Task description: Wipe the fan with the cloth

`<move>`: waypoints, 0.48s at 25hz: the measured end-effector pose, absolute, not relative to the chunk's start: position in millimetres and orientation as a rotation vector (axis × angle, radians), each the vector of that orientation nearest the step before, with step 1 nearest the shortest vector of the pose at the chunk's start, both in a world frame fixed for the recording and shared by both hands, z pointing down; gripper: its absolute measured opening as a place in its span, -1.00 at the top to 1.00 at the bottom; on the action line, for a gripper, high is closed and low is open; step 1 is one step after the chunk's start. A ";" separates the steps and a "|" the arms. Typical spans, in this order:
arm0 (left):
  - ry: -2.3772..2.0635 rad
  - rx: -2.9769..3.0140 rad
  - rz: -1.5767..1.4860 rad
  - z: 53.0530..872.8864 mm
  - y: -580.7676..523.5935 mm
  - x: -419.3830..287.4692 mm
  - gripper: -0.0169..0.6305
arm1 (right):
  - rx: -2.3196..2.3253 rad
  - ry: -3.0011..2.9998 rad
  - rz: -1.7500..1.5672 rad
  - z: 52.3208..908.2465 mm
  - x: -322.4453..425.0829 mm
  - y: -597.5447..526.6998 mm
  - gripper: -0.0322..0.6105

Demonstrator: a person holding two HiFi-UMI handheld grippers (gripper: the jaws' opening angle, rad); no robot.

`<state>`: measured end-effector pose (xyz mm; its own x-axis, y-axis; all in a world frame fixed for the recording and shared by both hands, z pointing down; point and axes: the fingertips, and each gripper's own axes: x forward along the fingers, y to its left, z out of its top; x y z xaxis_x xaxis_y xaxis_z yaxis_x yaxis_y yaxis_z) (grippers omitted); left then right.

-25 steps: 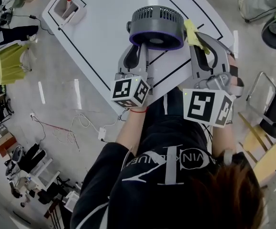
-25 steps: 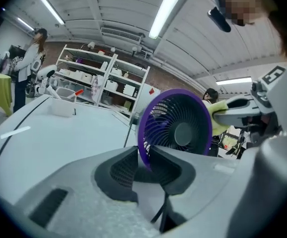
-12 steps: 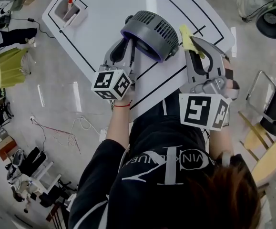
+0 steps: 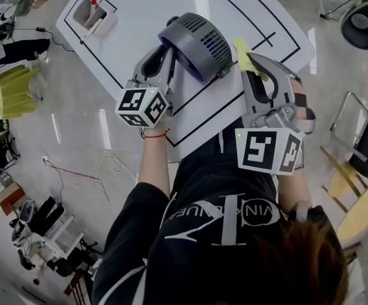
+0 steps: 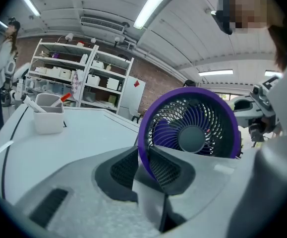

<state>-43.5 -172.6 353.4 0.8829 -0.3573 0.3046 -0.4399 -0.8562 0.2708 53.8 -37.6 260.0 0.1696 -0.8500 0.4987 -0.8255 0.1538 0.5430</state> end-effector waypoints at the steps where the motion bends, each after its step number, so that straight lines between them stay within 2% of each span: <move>1: -0.600 2.714 0.338 353.2 -172.4 -44.7 0.71 | 1.639 -1.621 -0.044 260.4 54.2 -37.3 0.78; 12: -0.782 2.671 0.219 333.8 -165.9 -79.4 0.81 | 1.576 -1.724 -0.112 249.2 44.0 -33.7 0.78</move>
